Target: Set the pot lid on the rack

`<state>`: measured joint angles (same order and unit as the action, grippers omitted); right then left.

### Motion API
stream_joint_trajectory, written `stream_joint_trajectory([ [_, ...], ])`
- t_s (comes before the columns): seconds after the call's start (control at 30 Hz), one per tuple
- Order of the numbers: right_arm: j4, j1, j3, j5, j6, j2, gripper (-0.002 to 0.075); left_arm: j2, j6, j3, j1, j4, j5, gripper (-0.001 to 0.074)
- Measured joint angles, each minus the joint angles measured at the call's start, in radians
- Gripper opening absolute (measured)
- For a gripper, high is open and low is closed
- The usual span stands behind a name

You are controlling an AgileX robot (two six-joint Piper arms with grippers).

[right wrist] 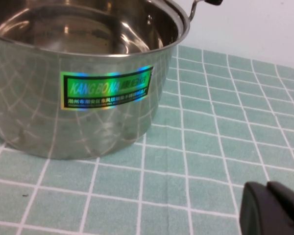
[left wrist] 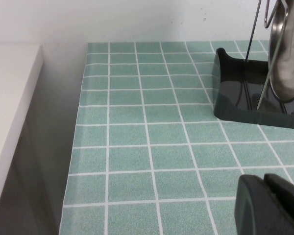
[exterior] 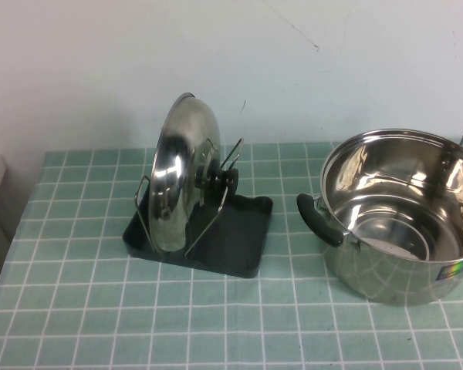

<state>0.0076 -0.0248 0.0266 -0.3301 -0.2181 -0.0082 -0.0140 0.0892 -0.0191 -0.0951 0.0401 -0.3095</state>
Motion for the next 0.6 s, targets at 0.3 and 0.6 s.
stream_joint_trajectory([
  [0.3,-0.049,-0.006,0.000,-0.001,0.126,-0.005,-0.0001,0.000,0.000,0.000,0.000,0.000,0.000,-0.0002],
  [0.6,-0.071,-0.006,-0.001,-0.013,0.084,-0.005,-0.0001,0.000,0.000,0.000,0.000,0.000,0.000,-0.0002],
])
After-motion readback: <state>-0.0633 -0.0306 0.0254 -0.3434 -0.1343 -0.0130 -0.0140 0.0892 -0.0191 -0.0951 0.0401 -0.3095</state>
